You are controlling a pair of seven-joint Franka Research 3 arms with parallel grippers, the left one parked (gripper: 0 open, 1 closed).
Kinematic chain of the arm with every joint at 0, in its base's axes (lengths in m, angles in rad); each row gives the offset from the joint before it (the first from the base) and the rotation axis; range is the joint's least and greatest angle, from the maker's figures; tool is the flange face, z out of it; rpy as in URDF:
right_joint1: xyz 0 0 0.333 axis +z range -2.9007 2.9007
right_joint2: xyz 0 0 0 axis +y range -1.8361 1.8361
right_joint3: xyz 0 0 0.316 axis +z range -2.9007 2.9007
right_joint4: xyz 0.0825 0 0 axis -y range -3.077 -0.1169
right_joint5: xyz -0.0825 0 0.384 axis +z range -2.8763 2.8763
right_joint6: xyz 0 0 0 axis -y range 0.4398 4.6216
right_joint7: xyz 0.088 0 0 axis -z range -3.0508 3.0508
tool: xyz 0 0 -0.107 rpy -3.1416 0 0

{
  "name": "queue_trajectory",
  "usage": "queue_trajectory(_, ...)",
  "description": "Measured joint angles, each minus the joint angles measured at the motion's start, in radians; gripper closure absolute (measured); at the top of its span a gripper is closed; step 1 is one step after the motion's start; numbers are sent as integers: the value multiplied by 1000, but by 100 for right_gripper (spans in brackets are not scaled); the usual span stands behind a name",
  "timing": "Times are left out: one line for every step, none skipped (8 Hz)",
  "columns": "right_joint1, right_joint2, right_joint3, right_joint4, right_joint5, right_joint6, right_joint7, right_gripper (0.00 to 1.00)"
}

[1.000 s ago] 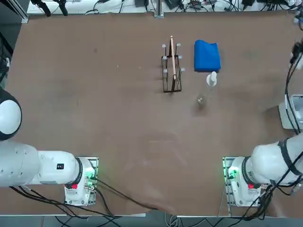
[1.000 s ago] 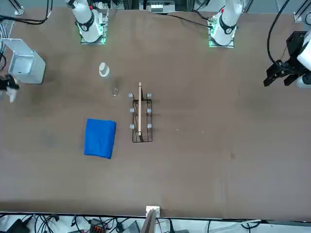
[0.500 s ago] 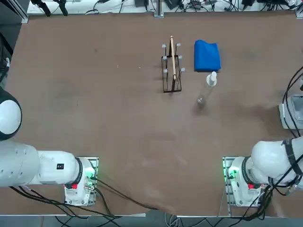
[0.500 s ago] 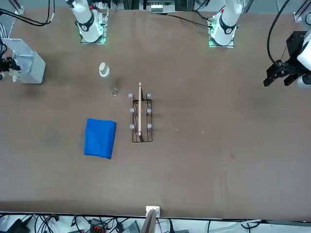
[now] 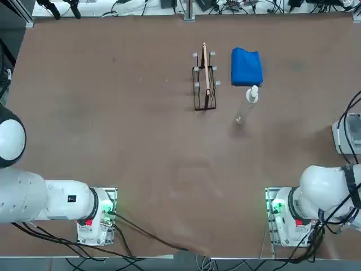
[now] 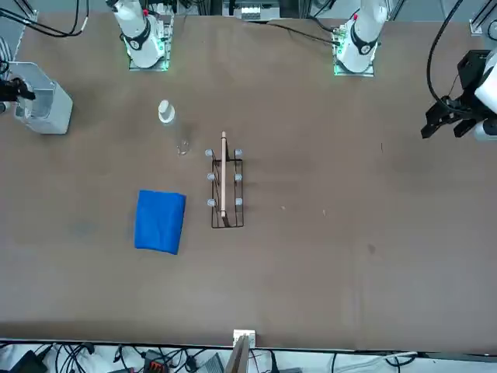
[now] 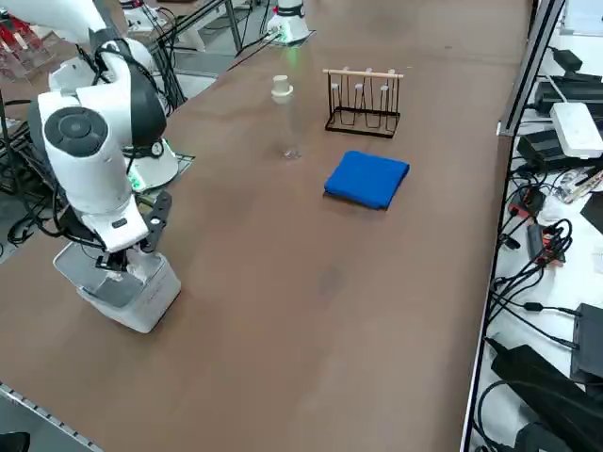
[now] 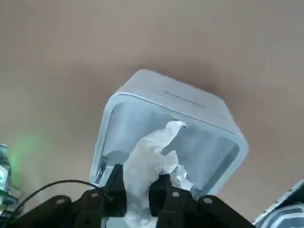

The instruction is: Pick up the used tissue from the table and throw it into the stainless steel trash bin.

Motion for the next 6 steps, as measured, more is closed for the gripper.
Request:
queue_trajectory(0, 0, 0, -6, 0, 0, -17, 63)
queue_trajectory(0, -1, 1, -6, 0, -1, -42, 49)
queue_trajectory(0, -8, 3, -1, 0, -13, -56, 32)
queue_trajectory(3, -25, 9, 24, 15, -49, -63, 14)
queue_trajectory(18, -55, 22, 73, 62, -106, -71, 0)
queue_trajectory(59, -90, 34, 142, 122, -178, -72, 0)
